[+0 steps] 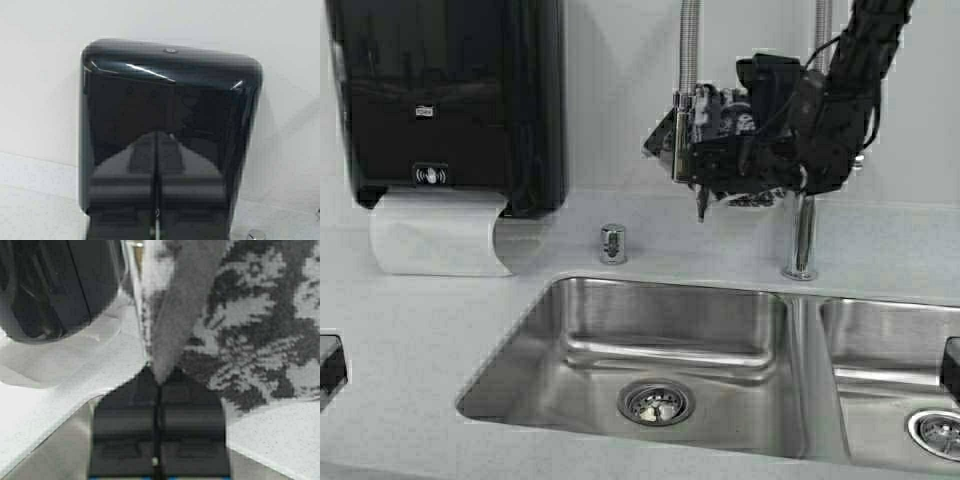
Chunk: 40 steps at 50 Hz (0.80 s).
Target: Get the cloth and wipe up the spill under the wine glass
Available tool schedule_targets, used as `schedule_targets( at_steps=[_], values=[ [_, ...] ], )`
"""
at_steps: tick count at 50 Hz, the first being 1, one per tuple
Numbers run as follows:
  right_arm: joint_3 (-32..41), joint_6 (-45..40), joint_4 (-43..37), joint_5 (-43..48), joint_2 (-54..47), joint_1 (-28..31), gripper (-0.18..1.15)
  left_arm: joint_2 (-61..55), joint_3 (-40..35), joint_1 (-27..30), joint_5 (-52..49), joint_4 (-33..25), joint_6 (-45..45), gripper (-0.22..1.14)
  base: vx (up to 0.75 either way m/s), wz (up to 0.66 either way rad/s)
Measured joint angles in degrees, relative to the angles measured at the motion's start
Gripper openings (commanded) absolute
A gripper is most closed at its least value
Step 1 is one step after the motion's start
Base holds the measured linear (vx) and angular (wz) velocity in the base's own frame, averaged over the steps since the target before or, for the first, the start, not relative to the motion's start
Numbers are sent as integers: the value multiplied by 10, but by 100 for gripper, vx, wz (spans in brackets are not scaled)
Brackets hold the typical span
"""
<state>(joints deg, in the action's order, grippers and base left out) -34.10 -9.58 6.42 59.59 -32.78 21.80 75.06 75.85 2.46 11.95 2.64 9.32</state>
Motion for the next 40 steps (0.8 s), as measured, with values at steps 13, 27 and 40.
schedule_targets(
  at_steps=[13,27,40],
  values=[
    [-54,20,-1,4,109,-1,5,-1,3,0,0,0,0,2,-4,4],
    [-62,40,-2,4,304,-1,6,-1,4,0,0,0,0,2,-6,7],
    [-54,42,0,-58,433,25,6,-3,5,0,-4,0,3,2,-6,10]
  ],
)
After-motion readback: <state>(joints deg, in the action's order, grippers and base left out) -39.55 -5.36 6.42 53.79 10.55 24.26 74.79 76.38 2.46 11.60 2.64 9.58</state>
